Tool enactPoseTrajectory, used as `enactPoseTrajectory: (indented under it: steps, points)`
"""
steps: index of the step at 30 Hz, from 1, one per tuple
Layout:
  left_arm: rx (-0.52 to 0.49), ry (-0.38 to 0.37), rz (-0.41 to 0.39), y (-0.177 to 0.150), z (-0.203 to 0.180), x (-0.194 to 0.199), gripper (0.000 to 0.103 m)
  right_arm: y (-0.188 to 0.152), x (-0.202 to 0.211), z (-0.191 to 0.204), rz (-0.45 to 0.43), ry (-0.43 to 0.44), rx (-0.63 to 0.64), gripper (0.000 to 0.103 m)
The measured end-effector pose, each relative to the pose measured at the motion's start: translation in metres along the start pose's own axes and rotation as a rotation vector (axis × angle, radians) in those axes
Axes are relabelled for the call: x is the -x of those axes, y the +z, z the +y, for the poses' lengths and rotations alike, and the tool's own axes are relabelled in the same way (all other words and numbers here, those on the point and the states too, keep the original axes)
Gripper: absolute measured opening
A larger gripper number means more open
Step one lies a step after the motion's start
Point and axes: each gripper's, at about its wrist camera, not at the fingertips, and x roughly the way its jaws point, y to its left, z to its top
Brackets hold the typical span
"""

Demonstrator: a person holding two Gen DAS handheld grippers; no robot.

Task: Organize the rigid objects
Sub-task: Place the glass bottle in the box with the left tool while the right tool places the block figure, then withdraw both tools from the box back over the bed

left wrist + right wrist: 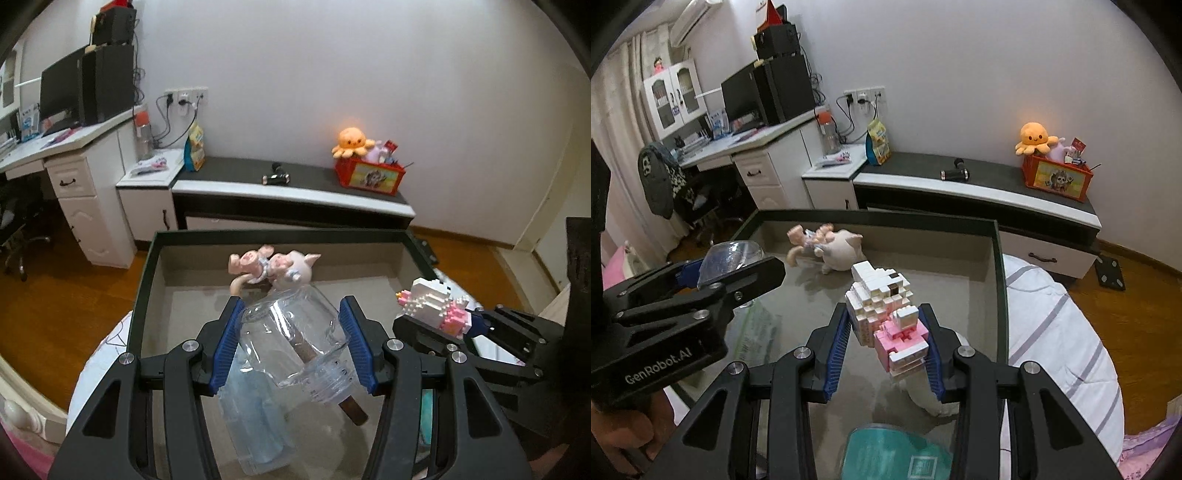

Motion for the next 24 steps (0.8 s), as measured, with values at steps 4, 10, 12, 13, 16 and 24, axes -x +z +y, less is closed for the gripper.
enactPoseTrajectory:
  steps: [4, 10, 12, 13, 16, 24]
  points:
    - [0.001, 0.034, -0.019, -0.004, 0.002, 0.005, 0.090, -0.001, 0.001, 0.001, -0.012, -0.012, 0.009, 0.066]
    - [0.005, 0.065, -0.080, -0.010, 0.010, 0.035, 0.101, -0.006, 0.015, 0.002, -0.043, -0.053, -0.010, 0.091]
    - [0.008, 0.075, -0.097, -0.013, 0.012, 0.047, 0.102, -0.008, 0.022, 0.002, -0.056, -0.068, -0.019, 0.103]
    - [0.011, 0.081, -0.109, -0.016, 0.013, 0.055, 0.103, -0.009, 0.027, 0.002, -0.064, -0.067, -0.022, 0.103]
    - [0.015, 0.088, -0.131, -0.022, 0.013, 0.072, 0.103, -0.015, 0.045, 0.003, -0.090, -0.064, -0.035, 0.103]
    - [0.024, 0.113, -0.156, -0.045, 0.013, 0.119, 0.103, -0.030, 0.091, 0.015, -0.158, -0.059, -0.051, 0.103]
